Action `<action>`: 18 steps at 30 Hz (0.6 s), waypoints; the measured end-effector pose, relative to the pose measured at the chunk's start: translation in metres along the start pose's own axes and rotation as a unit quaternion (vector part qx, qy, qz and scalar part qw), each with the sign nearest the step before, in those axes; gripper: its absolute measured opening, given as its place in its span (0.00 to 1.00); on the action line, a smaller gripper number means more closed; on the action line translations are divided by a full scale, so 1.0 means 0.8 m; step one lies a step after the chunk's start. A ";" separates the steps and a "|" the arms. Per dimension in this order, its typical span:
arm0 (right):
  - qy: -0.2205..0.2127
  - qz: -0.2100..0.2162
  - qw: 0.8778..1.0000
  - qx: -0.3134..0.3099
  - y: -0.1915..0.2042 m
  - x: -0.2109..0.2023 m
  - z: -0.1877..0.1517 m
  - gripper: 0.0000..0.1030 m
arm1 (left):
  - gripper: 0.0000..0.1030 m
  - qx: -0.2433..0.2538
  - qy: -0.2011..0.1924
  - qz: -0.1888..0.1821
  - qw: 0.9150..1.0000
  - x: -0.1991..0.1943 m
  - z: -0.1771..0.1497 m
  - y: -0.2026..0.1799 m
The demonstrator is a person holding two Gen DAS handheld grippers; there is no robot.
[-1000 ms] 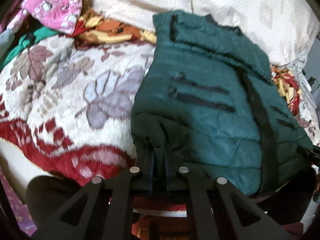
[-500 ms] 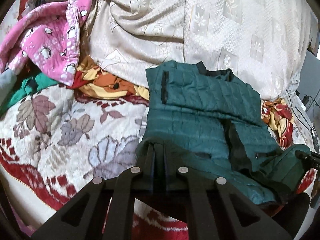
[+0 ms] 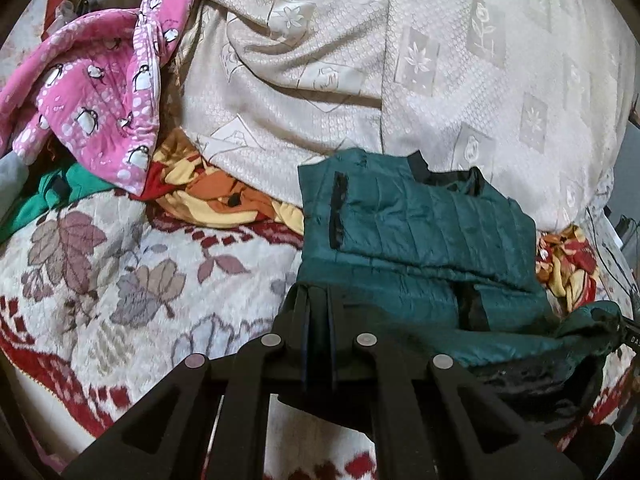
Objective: Fold large clothes
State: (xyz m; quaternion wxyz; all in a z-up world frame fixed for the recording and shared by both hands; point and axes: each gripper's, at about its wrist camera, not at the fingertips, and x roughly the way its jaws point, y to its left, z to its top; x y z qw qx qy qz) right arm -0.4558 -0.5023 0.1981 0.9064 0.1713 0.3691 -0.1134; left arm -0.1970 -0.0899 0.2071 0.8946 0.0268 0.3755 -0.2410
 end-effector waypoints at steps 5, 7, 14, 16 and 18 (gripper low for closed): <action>-0.015 -0.017 1.000 -0.005 -0.002 0.015 0.031 0.23 | 0.00 -0.005 -0.022 0.006 1.000 0.018 0.033 -0.007; -0.021 -0.024 0.999 -0.003 -0.004 0.024 0.045 0.23 | 0.00 -0.009 -0.028 0.008 1.000 0.027 0.046 -0.011; -0.029 -0.046 0.998 0.021 -0.027 0.064 0.102 0.23 | 0.00 -0.013 -0.047 0.023 0.999 0.066 0.099 -0.028; -0.032 -0.052 0.998 0.028 -0.032 0.076 0.118 0.23 | 0.00 -0.027 -0.044 0.027 0.998 0.087 0.118 -0.027; -0.033 -0.060 0.997 0.033 -0.039 0.091 0.136 0.23 | 0.00 -0.036 -0.043 0.036 0.998 0.107 0.131 -0.026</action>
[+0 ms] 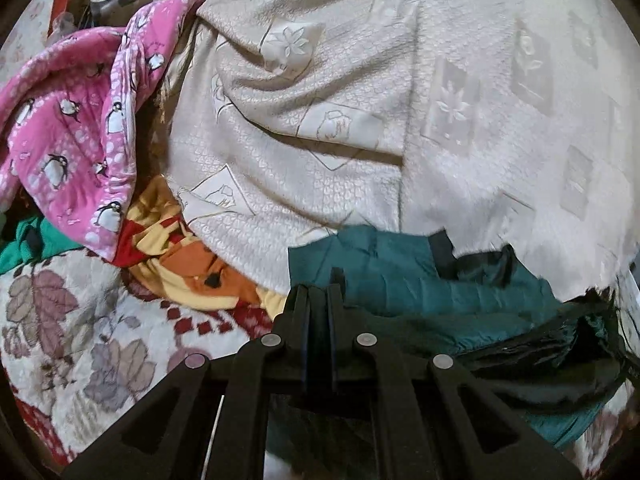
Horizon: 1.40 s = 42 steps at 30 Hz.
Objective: Fold large clothes
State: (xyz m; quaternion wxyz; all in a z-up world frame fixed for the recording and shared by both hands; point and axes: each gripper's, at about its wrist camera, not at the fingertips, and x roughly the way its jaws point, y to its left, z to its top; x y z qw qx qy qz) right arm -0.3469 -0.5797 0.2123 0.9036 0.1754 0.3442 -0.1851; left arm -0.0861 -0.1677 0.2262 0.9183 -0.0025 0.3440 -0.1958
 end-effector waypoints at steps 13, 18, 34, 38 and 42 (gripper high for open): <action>0.016 -0.032 0.998 0.043 -0.015 0.128 0.057 0.23 | 0.00 -0.046 0.022 0.034 0.998 0.134 0.016 0.002; 0.026 -0.051 0.996 0.065 -0.017 0.171 0.055 0.23 | 0.13 -0.046 0.011 -0.039 0.998 0.118 0.025 0.017; 0.048 -0.046 0.993 0.101 -0.003 0.182 0.063 0.41 | 0.19 0.031 0.056 -0.057 0.996 0.112 -0.045 -0.066; -0.019 -0.031 0.995 0.096 0.003 0.118 0.061 0.67 | 0.19 0.020 0.067 -0.047 0.996 0.138 -0.046 -0.069; -0.100 -0.044 0.994 0.028 0.035 0.063 0.050 0.77 | 0.19 0.024 0.058 -0.037 0.997 0.144 -0.043 -0.075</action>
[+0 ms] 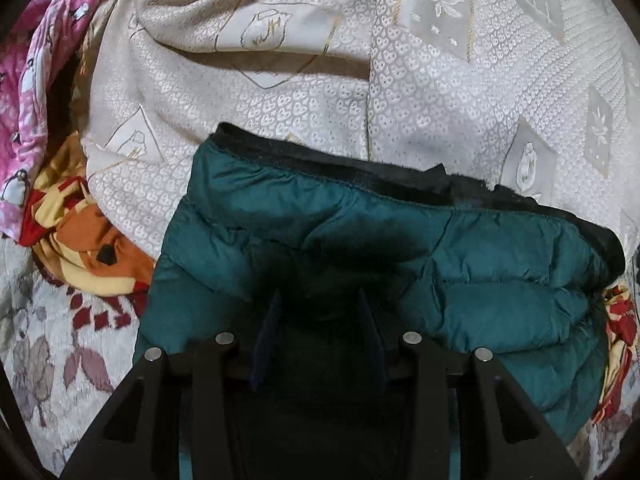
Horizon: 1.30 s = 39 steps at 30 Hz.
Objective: Fold large clothes
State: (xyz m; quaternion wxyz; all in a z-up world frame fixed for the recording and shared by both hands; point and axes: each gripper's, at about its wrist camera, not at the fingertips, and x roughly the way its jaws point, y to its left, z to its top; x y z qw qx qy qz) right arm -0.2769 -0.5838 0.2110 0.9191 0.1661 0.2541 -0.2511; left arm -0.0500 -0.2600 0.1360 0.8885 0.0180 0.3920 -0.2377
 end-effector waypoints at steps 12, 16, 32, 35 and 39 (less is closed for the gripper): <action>0.114 -0.001 0.979 -0.167 0.113 0.135 -0.048 0.82 | 0.23 0.026 0.001 0.023 0.999 0.029 0.012 -0.009; 0.126 0.014 0.983 -0.133 0.102 0.167 -0.059 0.88 | 0.28 0.038 -0.009 0.025 0.999 0.039 0.013 -0.012; 0.088 -0.007 0.986 -0.143 0.096 0.084 -0.054 0.93 | 0.29 0.016 -0.035 0.051 0.998 -0.006 0.024 0.031; 0.101 -0.025 0.988 -0.116 0.069 0.102 -0.047 0.93 | 0.30 0.001 -0.002 0.057 0.998 0.021 0.024 0.045; 0.123 -0.031 0.988 -0.093 0.049 0.140 -0.058 0.94 | 0.34 0.017 -0.008 0.067 0.998 0.034 0.018 0.040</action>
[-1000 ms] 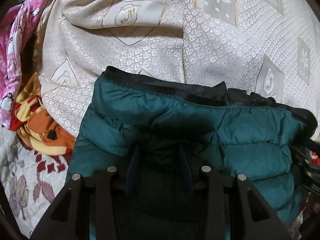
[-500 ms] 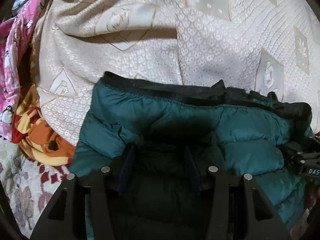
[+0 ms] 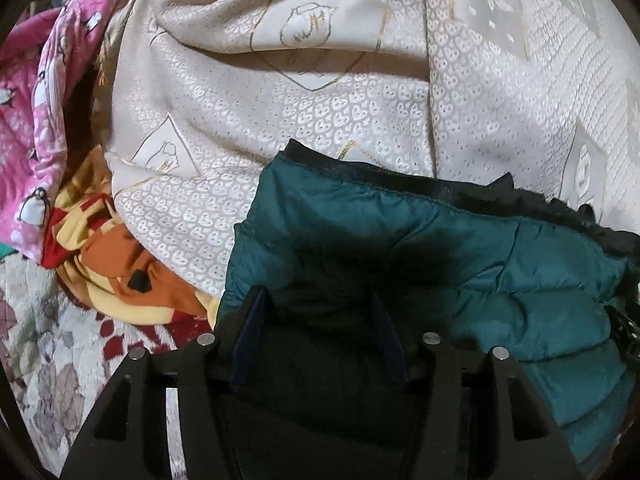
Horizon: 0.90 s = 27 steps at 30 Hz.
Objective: Fold large clothes
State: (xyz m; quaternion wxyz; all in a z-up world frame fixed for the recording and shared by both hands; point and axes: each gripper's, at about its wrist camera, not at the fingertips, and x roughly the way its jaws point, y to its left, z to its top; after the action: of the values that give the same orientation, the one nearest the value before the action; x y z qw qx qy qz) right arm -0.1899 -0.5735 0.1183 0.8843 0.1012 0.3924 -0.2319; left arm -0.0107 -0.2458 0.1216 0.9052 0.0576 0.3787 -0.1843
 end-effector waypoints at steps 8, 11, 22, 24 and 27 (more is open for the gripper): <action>-0.002 0.000 1.000 -0.006 0.011 -0.008 0.002 0.96 | 0.36 0.006 0.002 -0.004 1.000 -0.007 -0.003 0.002; -0.024 0.023 0.999 -0.007 0.011 -0.051 -0.005 0.96 | 0.36 0.008 -0.003 -0.006 1.000 -0.026 -0.009 0.006; 0.014 0.043 0.997 -0.057 0.028 -0.083 -0.080 0.96 | 0.36 0.008 -0.012 -0.021 1.000 -0.079 -0.053 0.006; 0.020 0.042 0.998 -0.046 0.027 -0.064 -0.082 0.96 | 0.36 0.013 -0.008 -0.016 1.000 -0.079 -0.061 0.005; 0.020 0.036 0.999 -0.033 0.029 -0.058 -0.081 0.97 | 0.36 0.009 -0.002 -0.016 1.000 -0.081 -0.070 0.006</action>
State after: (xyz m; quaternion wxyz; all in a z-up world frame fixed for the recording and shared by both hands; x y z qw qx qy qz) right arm -0.2476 -0.5145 0.1091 0.8868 0.0905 0.4138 -0.1851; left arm -0.0875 -0.2087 0.1279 0.9023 0.0598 0.3762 -0.2019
